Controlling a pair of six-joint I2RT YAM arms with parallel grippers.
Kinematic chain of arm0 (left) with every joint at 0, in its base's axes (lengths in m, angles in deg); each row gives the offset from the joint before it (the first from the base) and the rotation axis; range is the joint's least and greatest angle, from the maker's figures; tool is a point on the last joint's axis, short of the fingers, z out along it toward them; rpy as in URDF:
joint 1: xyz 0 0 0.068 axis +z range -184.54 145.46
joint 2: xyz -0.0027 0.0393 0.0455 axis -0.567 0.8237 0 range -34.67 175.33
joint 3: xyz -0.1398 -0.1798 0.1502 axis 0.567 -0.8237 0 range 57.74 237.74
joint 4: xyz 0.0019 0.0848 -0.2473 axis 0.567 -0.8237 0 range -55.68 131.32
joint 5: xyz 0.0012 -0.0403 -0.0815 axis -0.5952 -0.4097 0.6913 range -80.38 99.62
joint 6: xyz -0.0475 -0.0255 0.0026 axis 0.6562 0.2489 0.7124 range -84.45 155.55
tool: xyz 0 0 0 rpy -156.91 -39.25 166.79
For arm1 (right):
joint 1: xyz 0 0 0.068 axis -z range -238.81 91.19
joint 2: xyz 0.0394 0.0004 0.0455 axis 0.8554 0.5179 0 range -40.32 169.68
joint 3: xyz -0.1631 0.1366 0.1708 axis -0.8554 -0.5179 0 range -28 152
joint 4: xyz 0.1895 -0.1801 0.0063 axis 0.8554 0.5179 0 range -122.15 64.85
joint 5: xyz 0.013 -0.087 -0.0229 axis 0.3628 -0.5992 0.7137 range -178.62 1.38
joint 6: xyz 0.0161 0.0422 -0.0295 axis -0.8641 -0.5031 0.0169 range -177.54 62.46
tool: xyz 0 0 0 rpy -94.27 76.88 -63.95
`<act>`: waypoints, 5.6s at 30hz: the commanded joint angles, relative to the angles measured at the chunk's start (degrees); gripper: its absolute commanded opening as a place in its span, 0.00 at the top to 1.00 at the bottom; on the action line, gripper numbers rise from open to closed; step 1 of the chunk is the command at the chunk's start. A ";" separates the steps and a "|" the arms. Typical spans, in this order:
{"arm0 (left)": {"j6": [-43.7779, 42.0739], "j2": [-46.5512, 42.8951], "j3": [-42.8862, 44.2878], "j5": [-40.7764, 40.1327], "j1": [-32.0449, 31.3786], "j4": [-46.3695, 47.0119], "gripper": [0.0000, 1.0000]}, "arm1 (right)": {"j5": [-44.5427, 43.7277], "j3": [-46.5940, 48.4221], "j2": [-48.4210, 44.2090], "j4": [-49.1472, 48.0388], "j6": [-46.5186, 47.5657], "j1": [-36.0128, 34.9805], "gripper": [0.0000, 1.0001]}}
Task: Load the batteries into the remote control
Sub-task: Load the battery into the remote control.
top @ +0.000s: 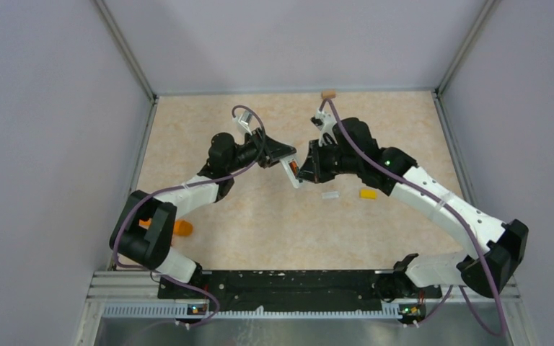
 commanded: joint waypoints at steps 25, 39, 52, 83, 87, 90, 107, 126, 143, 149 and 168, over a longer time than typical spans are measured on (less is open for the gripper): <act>9.75 1.89 -2.42 3.88 -0.33 18.18 1.00 | -10.82 10.34 8.97 6.88 5.87 -5.35 0.88; 11.55 2.34 -2.44 4.10 -0.25 18.53 1.00 | -13.11 8.94 7.16 3.31 4.37 -5.39 0.77; 29.46 1.91 -4.26 3.54 0.05 28.43 1.00 | -17.33 -6.19 -13.23 -20.29 -2.62 -5.34 0.48; 44.87 -5.01 1.18 -2.81 -0.11 18.81 1.00 | -16.52 -17.32 -13.44 -38.54 -26.18 -5.34 0.37; 44.54 -5.00 1.20 -2.29 -0.21 19.15 1.00 | -16.82 -18.93 -13.07 -42.38 -26.88 -5.32 0.40; 44.57 -4.86 1.02 -1.97 -0.25 19.54 1.00 | -17.00 -19.49 -13.02 -43.93 -27.09 -5.39 0.40; 45.02 -3.89 1.07 -1.43 -0.50 21.49 1.00 | -16.67 -20.40 -11.95 -45.88 -29.99 -5.09 0.52; 43.88 -3.38 1.14 -1.66 -0.73 20.46 1.00 | -15.20 -21.69 -12.57 -47.28 -30.57 -4.60 0.37; 40.30 -4.01 3.83 0.53 -0.78 18.63 1.00 | -13.72 -21.21 -10.88 -46.60 -31.83 -3.48 0.63; 37.06 -4.73 5.28 1.91 -0.95 16.35 1.00 | -11.82 -19.60 -8.99 -45.29 -30.84 -3.47 0.62; 33.15 -5.33 4.54 1.69 0.01 12.74 1.00 | -11.62 -24.56 -15.35 -50.32 -30.53 -2.62 0.35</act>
